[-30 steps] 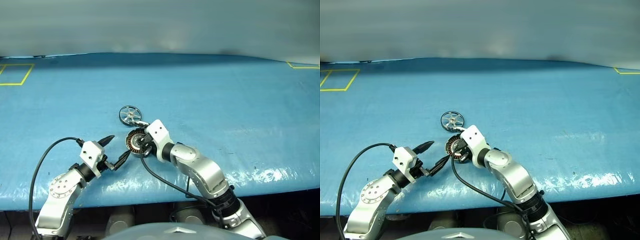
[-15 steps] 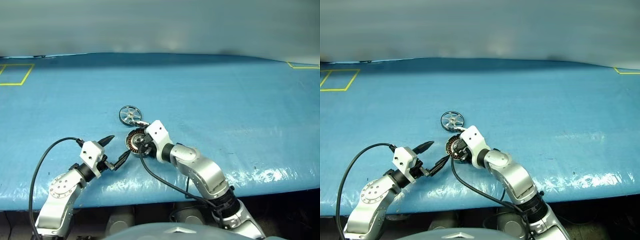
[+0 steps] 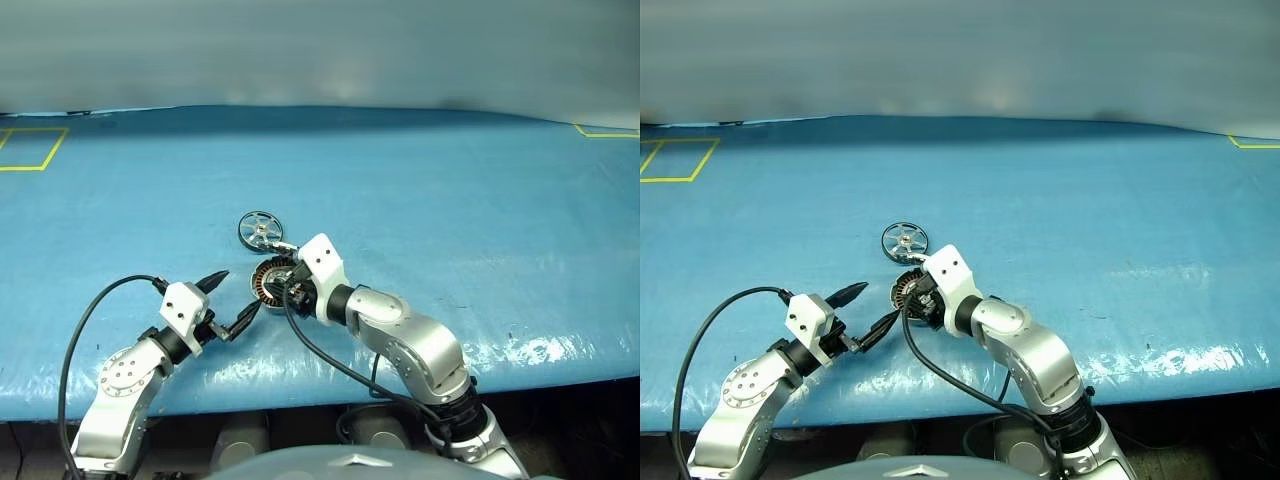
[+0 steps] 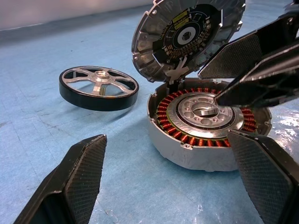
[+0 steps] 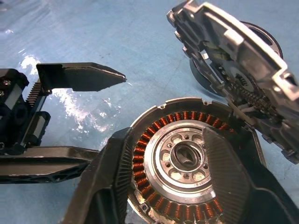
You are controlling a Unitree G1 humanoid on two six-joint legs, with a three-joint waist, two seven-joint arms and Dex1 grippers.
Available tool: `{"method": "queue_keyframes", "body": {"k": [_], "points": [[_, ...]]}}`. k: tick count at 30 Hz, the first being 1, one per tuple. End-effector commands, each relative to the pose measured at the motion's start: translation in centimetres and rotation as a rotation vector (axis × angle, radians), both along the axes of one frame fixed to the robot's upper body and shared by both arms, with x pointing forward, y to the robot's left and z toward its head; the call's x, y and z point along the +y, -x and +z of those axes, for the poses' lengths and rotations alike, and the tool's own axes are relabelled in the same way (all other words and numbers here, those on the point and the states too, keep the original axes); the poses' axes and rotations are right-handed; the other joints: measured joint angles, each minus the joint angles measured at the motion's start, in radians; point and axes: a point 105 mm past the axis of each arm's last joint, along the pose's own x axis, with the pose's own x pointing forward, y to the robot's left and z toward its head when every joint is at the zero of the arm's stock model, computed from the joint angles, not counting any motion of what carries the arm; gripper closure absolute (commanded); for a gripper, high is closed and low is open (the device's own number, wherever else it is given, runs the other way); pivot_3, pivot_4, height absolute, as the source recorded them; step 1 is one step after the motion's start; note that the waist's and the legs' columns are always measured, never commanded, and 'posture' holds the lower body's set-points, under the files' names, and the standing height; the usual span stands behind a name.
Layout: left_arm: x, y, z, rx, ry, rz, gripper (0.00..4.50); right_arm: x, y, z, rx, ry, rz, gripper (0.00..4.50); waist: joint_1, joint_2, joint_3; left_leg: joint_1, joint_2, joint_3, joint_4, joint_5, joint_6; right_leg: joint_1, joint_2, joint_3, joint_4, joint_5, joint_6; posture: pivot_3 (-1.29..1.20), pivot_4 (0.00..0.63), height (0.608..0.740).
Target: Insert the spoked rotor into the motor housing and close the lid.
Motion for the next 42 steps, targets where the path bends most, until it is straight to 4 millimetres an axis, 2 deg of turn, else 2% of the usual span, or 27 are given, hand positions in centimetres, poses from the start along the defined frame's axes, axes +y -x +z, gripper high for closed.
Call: {"method": "queue_keyframes", "body": {"k": [1,5,6,13,20,42], "points": [[-0.1,0.0,0.3,-0.014,0.0,-0.004,0.0,0.2,0.2,1.4,-0.035,-0.02,0.009,3.07,0.0,0.0,0.0,0.0,0.0,0.0,0.0,0.0,0.0,0.0,0.0,0.0,0.0,0.0,0.0,0.0,0.15,0.74],[-0.1,0.0,0.3,-0.018,-0.002,-0.003,0.0,0.1,-0.3,1.6,-0.061,0.018,0.001,4.43,-0.001,0.0,0.0,0.0,0.0,0.0,0.0,0.0,0.0,0.0,0.0,0.0,0.0,0.0,0.0,0.0,0.15,0.74],[0.0,0.0,0.3,-0.018,-0.003,-0.002,0.0,0.0,-0.4,1.6,-0.064,0.026,-0.001,4.48,-0.001,0.0,0.0,0.0,0.0,0.0,0.0,0.0,0.0,0.0,0.0,0.0,0.0,0.0,0.0,0.0,0.15,0.74],[-0.1,0.0,0.4,-0.022,0.0,-0.005,0.0,-0.1,-1.9,0.7,-0.097,0.117,-0.006,4.48,-0.001,0.0,0.0,0.0,0.0,0.0,0.0,0.0,0.0,0.0,0.0,0.0,0.0,0.0,0.0,0.0,0.15,0.74],[-0.2,0.2,0.3,-0.015,0.007,-0.005,0.0,0.5,-2.5,0.2,-0.11,0.147,0.005,4.48,-0.002,0.0,0.0,0.0,0.0,0.0,0.0,0.0,0.0,0.0,0.0,0.0,0.0,0.0,0.0,0.0,0.15,0.74],[-0.1,-0.1,0.3,-0.023,-0.006,-0.004,0.0,0.7,-1.3,-0.6,-0.078,0.185,0.081,4.48,-0.002,0.0,0.0,0.0,0.0,0.0,0.0,0.0,0.0,0.0,0.0,0.0,0.0,0.0,0.0,0.0,0.15,0.74]]}}
